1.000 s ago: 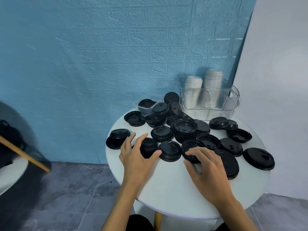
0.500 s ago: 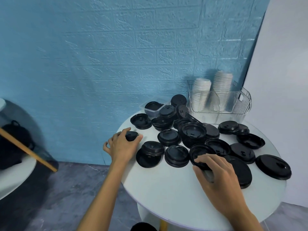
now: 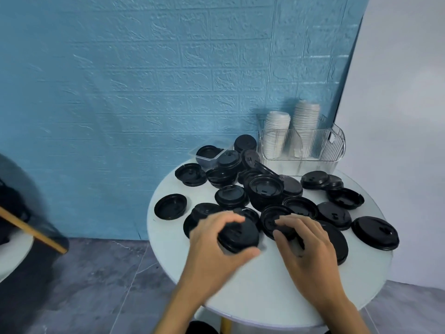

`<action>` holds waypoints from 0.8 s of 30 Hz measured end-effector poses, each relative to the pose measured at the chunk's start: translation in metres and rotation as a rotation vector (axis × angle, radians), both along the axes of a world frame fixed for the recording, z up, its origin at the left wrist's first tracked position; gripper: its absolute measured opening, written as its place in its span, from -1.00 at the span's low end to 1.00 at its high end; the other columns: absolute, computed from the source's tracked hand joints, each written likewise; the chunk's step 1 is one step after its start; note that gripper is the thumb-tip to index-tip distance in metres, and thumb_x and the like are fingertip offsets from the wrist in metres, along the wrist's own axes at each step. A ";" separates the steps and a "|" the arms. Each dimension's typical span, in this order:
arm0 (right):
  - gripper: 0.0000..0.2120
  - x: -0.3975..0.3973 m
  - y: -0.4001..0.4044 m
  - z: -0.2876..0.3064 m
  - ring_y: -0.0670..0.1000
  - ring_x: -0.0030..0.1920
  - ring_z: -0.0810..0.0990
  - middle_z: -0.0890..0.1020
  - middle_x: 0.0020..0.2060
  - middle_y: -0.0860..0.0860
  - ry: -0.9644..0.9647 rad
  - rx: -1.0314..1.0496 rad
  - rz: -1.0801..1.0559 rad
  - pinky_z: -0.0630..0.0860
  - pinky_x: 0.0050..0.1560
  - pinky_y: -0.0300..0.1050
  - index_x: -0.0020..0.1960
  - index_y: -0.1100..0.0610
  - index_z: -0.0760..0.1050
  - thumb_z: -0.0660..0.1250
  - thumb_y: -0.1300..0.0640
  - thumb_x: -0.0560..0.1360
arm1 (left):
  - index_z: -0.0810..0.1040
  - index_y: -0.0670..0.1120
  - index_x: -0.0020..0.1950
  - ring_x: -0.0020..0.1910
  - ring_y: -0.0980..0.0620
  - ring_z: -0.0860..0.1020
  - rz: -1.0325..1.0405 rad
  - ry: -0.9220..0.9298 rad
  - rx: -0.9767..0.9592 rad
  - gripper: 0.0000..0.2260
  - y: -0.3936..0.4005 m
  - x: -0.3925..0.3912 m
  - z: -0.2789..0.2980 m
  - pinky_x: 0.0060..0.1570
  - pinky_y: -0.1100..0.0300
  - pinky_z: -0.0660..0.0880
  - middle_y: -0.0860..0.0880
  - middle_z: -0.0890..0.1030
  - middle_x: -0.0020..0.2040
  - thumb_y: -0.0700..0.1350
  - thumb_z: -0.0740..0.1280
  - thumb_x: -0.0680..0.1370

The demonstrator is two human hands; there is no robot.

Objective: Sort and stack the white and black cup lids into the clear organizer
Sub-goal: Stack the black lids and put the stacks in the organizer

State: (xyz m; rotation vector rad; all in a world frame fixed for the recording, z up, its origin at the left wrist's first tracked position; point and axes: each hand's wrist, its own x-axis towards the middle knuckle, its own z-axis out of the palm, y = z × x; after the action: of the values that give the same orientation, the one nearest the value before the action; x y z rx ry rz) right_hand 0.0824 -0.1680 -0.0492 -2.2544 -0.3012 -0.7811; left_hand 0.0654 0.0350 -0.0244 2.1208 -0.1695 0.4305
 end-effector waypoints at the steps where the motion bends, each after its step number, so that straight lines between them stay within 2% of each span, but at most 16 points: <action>1: -0.75 0.001 -0.002 0.000 -0.06 0.19 0.55 0.61 0.08 -0.20 0.005 -0.006 -0.015 0.44 0.23 0.00 0.09 0.00 0.62 0.54 0.18 0.45 | 0.50 0.39 0.17 0.32 0.32 0.40 -0.036 0.019 0.036 -0.48 -0.005 -0.004 -0.006 0.44 0.11 0.27 0.47 0.45 0.25 0.36 0.48 0.24; 4: -0.69 0.002 -0.009 0.001 -0.03 0.25 0.50 0.58 0.13 -0.18 0.047 -0.096 -0.084 0.32 0.32 -0.05 0.16 -0.02 0.61 0.55 0.05 0.44 | 0.47 0.42 0.14 0.37 0.37 0.28 -0.058 0.063 0.149 -0.52 -0.010 -0.006 -0.020 0.39 0.35 -0.01 0.51 0.36 0.28 0.45 0.41 0.26; 6: -0.65 0.004 -0.011 0.002 -0.02 0.30 0.48 0.57 0.18 -0.17 0.053 -0.155 -0.079 0.22 0.38 -0.09 0.23 -0.04 0.60 0.53 -0.03 0.46 | 0.44 0.43 0.14 0.37 0.37 0.24 -0.050 0.061 0.223 -0.52 -0.010 -0.007 -0.025 0.32 0.43 -0.08 0.50 0.35 0.26 0.48 0.39 0.27; 10: -0.59 0.008 -0.014 0.007 0.00 0.43 0.42 0.57 0.27 -0.18 0.096 -0.302 -0.008 0.08 0.46 -0.13 0.28 -0.07 0.60 0.39 -0.11 0.45 | 0.43 0.40 0.13 0.35 0.33 0.24 -0.018 0.021 0.336 -0.54 -0.008 -0.008 -0.030 0.32 0.38 -0.07 0.45 0.37 0.21 0.50 0.35 0.30; 13: -0.56 0.013 -0.014 0.006 0.00 0.49 0.37 0.57 0.30 -0.20 0.171 -0.425 0.029 0.02 0.48 -0.10 0.30 -0.10 0.58 0.42 -0.05 0.43 | 0.40 0.36 0.08 0.33 0.30 0.22 -0.031 0.039 0.411 -0.58 -0.008 -0.007 -0.032 0.32 0.35 -0.08 0.44 0.37 0.18 0.49 0.31 0.31; 16: -0.63 0.016 -0.010 0.001 0.00 0.43 0.45 0.61 0.26 -0.17 0.206 -0.477 0.026 0.09 0.44 -0.07 0.25 -0.09 0.62 0.47 -0.04 0.44 | 0.35 0.32 0.03 0.30 0.28 0.21 -0.037 0.057 0.442 -0.59 -0.010 -0.008 -0.032 0.31 0.33 -0.08 0.41 0.39 0.14 0.47 0.28 0.32; 21: -0.79 0.017 -0.009 -0.001 -0.07 0.23 0.61 0.66 0.18 -0.18 0.147 -0.447 0.022 0.35 0.32 -0.03 0.08 -0.09 0.67 0.53 0.03 0.45 | 0.31 0.32 0.04 0.28 0.24 0.20 -0.024 0.064 0.475 -0.60 -0.010 -0.007 -0.031 0.26 0.29 -0.06 0.41 0.39 0.12 0.47 0.25 0.32; 24: -0.86 0.017 -0.010 0.003 -0.09 0.22 0.62 0.68 0.15 -0.18 0.158 -0.426 0.053 0.32 0.28 -0.14 0.01 -0.06 0.69 0.54 0.04 0.46 | 0.30 0.32 0.03 0.28 0.24 0.20 -0.026 0.067 0.474 -0.61 -0.010 -0.008 -0.032 0.28 0.28 -0.08 0.40 0.39 0.12 0.45 0.24 0.33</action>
State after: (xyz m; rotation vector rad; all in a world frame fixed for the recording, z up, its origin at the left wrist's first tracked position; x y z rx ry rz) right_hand 0.0997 -0.1782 -0.0463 -2.6758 -0.4874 -0.5428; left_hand 0.0578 0.0246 -0.0566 2.5909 -0.2821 0.3245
